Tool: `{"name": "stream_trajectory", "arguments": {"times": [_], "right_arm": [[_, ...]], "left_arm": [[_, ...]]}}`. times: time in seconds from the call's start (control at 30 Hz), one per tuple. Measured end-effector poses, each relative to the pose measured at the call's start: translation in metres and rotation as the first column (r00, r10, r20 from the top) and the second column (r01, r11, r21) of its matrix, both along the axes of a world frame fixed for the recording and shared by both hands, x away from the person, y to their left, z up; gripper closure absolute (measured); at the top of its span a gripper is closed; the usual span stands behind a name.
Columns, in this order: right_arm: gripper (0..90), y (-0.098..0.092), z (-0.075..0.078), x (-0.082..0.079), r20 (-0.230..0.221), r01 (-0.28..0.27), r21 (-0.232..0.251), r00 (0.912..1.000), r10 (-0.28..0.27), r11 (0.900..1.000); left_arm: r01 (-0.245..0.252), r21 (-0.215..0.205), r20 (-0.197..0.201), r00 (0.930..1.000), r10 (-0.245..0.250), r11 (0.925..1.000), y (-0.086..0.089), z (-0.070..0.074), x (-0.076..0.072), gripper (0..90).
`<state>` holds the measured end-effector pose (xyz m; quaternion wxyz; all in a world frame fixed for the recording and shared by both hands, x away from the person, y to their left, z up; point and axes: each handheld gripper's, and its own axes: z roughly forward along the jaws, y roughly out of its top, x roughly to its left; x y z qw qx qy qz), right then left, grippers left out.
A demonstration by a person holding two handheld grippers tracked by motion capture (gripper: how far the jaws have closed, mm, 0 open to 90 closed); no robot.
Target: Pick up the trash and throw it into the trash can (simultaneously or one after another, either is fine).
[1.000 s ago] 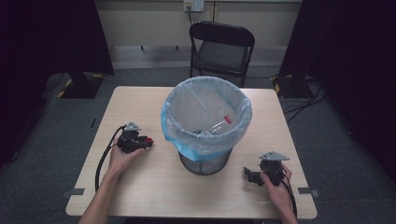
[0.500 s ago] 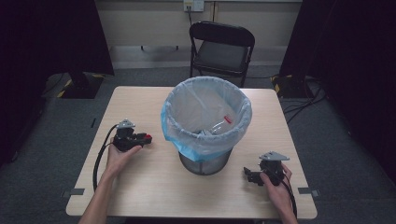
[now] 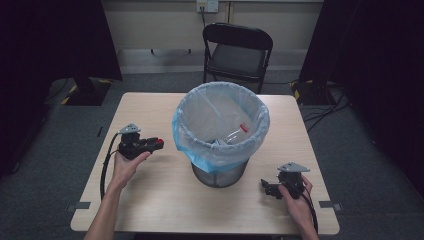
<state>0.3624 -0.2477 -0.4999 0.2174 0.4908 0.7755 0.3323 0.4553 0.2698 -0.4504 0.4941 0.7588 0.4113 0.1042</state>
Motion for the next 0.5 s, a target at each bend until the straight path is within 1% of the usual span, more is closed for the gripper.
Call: {"name": "stream_trajectory", "arguments": {"times": [0.07,0.17,0.2,0.23,0.27,0.3,0.37,0.4,0.43,0.47,0.5], "right_arm": [[9.5,0.0,0.0,0.0,0.002,-0.001,-0.001,1.0,0.001,1.0],[9.5,0.0,0.0,0.0,0.0,0.0,0.0,1.0,0.0,1.0],[9.5,0.0,0.0,0.0,0.0,0.0,0.0,1.0,0.0,1.0],[9.5,0.0,0.0,0.0,0.0,0.0,0.0,1.0,0.0,1.0],[9.5,0.0,0.0,0.0,0.0,-0.001,0.002,1.0,0.001,1.0],[9.5,0.0,0.0,0.0,0.0,-0.001,0.002,1.0,0.001,1.0],[9.5,0.0,0.0,0.0,0.002,-0.001,-0.001,1.0,0.001,1.0],[9.4,0.0,0.0,0.0,0.0,0.0,0.0,1.0,0.0,1.0],[9.4,0.0,0.0,0.0,0.0,0.0,0.0,1.0,0.0,1.0],[9.5,0.0,0.0,0.0,0.0,-0.001,0.002,1.0,0.001,1.0],[9.5,0.0,0.0,0.0,0.0,-0.001,0.002,1.0,0.001,1.0]], "left_arm": [[-0.001,-0.006,0.006,1.0,0.001,1.0,0.001,0.002,-0.001,59.3],[0.004,-0.004,0.008,1.0,-0.004,1.0,0.001,0.006,-0.001,59.3],[0.01,-0.012,0.021,0.9997,-0.01,0.9999,0.0,0.013,-0.001,59.3],[0.01,-0.012,0.021,0.9997,-0.01,0.9999,0.0,0.013,-0.001,59.3],[0.021,-0.022,0.049,0.9986,-0.02,0.9995,-0.002,0.022,-0.003,59.3],[0.021,-0.022,0.049,0.9986,-0.02,0.9995,-0.002,0.022,-0.003,59.3],[0.033,-0.03,0.066,0.9974,-0.031,0.999,-0.004,0.029,-0.005,59.3],[0.039,-0.029,0.08,0.9961,-0.036,0.9988,-0.006,0.035,-0.007,59.3],[0.039,-0.029,0.08,0.9961,-0.036,0.9988,-0.006,0.035,-0.007,59.3],[0.046,-0.034,0.095,0.9945,-0.043,0.9984,-0.009,0.041,-0.008,59.3],[0.046,-0.034,0.095,0.9945,-0.043,0.9984,-0.009,0.041,-0.008,59.3]]}}
